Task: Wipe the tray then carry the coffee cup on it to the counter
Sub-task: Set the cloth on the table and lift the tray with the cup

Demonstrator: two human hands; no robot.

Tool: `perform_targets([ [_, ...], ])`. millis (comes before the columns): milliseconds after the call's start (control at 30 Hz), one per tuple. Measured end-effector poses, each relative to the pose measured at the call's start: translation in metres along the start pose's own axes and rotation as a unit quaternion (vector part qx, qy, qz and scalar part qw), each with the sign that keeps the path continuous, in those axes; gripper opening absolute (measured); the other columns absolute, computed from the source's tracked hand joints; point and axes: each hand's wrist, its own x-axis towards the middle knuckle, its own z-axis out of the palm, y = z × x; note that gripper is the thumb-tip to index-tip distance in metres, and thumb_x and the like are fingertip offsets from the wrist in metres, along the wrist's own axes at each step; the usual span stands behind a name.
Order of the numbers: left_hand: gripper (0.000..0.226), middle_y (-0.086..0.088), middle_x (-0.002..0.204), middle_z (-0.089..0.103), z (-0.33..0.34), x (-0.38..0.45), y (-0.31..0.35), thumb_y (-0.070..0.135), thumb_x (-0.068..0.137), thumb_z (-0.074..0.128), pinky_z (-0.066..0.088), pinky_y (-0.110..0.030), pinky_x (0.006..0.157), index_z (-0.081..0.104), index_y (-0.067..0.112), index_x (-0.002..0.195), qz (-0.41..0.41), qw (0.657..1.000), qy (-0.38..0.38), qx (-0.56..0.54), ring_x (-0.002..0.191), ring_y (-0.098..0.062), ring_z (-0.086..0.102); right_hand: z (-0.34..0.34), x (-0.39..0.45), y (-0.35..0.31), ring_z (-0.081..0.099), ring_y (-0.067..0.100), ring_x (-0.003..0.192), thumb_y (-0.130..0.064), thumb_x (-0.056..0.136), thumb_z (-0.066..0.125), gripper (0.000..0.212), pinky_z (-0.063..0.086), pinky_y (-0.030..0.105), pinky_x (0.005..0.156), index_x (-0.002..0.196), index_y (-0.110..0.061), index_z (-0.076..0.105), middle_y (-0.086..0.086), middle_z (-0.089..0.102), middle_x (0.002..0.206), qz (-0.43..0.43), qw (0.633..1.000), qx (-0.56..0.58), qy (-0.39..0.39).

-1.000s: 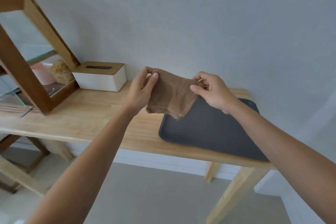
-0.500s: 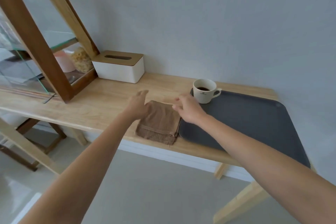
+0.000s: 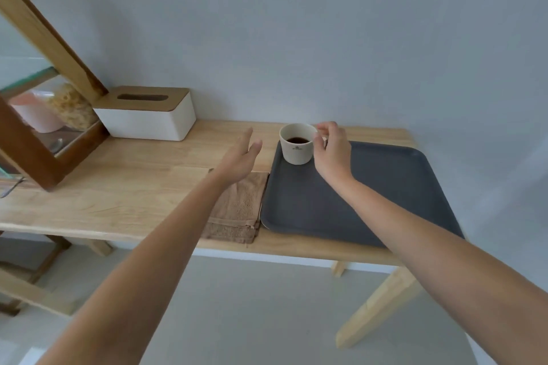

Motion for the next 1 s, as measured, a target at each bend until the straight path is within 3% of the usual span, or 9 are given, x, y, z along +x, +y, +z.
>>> perform_targets([
  [100, 0.058, 0.000, 0.162, 0.012, 0.027, 0.023, 0.022, 0.034, 0.104, 0.027, 0.011, -0.021, 0.109, 0.009, 0.012, 0.154, -0.003, 0.993, -0.016, -0.113, 0.148, -0.014, 0.012, -0.012, 0.025, 0.022, 0.049, 0.023, 0.122, -0.022, 0.100, 0.037, 0.035, 0.037, 0.027, 0.089, 0.133, -0.016, 0.047, 0.009, 0.048, 0.138, 0.131, 0.990, 0.021, -0.048],
  [200, 0.052, 0.001, 0.156, 0.028, 0.047, 0.044, 0.021, 0.031, 0.104, 0.029, 0.018, -0.033, 0.117, 0.019, 0.014, 0.152, -0.026, 0.984, -0.010, -0.174, 0.141, -0.012, 0.026, -0.013, 0.035, 0.038, 0.042, 0.020, 0.130, -0.026, 0.101, 0.032, 0.041, 0.036, 0.030, 0.102, 0.141, -0.021, 0.041, 0.001, 0.046, 0.143, 0.182, 0.974, 0.044, -0.129],
  [267, 0.038, 0.004, 0.134, 0.053, 0.056, 0.054, 0.011, 0.027, 0.102, 0.032, 0.029, -0.044, 0.113, 0.041, 0.025, 0.140, -0.018, 0.979, -0.010, -0.202, 0.118, -0.013, 0.043, -0.011, 0.037, 0.044, 0.045, 0.018, 0.126, -0.028, 0.101, 0.032, 0.042, 0.035, 0.039, 0.111, 0.141, -0.026, 0.043, 0.000, 0.049, 0.136, 0.179, 0.968, 0.064, -0.164],
  [367, 0.036, -0.007, 0.121, 0.059, 0.064, 0.062, -0.001, 0.032, 0.096, 0.037, 0.041, -0.044, 0.101, 0.048, 0.032, 0.130, -0.012, 0.978, -0.013, -0.210, 0.102, -0.013, 0.045, -0.012, 0.036, 0.046, 0.059, 0.023, 0.118, -0.024, 0.102, 0.033, 0.038, 0.048, 0.038, 0.101, 0.133, -0.031, 0.053, 0.000, 0.052, 0.139, 0.172, 0.960, 0.109, -0.191],
  [433, 0.033, 0.000, 0.123, 0.059, 0.065, 0.059, 0.001, 0.033, 0.096, 0.038, 0.041, -0.035, 0.100, 0.050, 0.036, 0.127, -0.004, 0.977, -0.016, -0.214, 0.109, -0.013, 0.051, -0.017, 0.034, 0.045, 0.063, 0.024, 0.110, -0.022, 0.102, 0.033, 0.037, 0.051, 0.033, 0.093, 0.128, -0.031, 0.058, 0.001, 0.055, 0.133, 0.166, 0.958, 0.128, -0.196],
  [533, 0.030, 0.005, 0.130, 0.058, 0.072, 0.051, 0.011, 0.031, 0.098, 0.037, 0.035, -0.042, 0.112, 0.051, 0.036, 0.124, 0.001, 0.977, -0.025, -0.210, 0.125, -0.013, 0.050, -0.029, 0.031, 0.052, 0.063, 0.023, 0.110, -0.021, 0.102, 0.035, 0.036, 0.051, 0.031, 0.092, 0.125, -0.031, 0.061, 0.001, 0.055, 0.132, 0.166, 0.956, 0.139, -0.199],
  [767, 0.038, 0.013, 0.137, 0.052, 0.102, 0.021, 0.042, 0.035, 0.099, 0.039, 0.031, -0.043, 0.116, 0.045, 0.031, 0.137, 0.003, 0.971, -0.053, -0.234, 0.132, -0.008, 0.042, -0.075, 0.016, 0.074, 0.064, 0.019, 0.109, -0.020, 0.102, 0.037, 0.034, 0.051, 0.034, 0.096, 0.126, -0.027, 0.061, 0.000, 0.058, 0.130, 0.173, 0.954, 0.157, -0.187],
  [900, 0.031, 0.024, 0.129, 0.054, 0.123, 0.001, 0.060, 0.032, 0.100, 0.036, 0.030, -0.042, 0.116, 0.049, 0.049, 0.123, 0.027, 0.967, -0.085, -0.238, 0.130, -0.004, 0.042, -0.104, 0.006, 0.085, 0.063, 0.021, 0.111, -0.020, 0.103, 0.036, 0.033, 0.050, 0.036, 0.098, 0.121, -0.026, 0.063, 0.005, 0.061, 0.127, 0.177, 0.955, 0.161, -0.175],
  [1000, 0.037, 0.018, 0.136, 0.051, 0.138, -0.010, 0.067, 0.035, 0.100, 0.036, 0.031, -0.044, 0.116, 0.044, 0.039, 0.135, 0.046, 0.965, -0.089, -0.241, 0.132, -0.006, 0.041, -0.122, 0.001, 0.090, 0.062, 0.022, 0.113, -0.018, 0.103, 0.035, 0.033, 0.049, 0.037, 0.100, 0.120, -0.023, 0.063, 0.007, 0.063, 0.125, 0.183, 0.955, 0.165, -0.166],
])
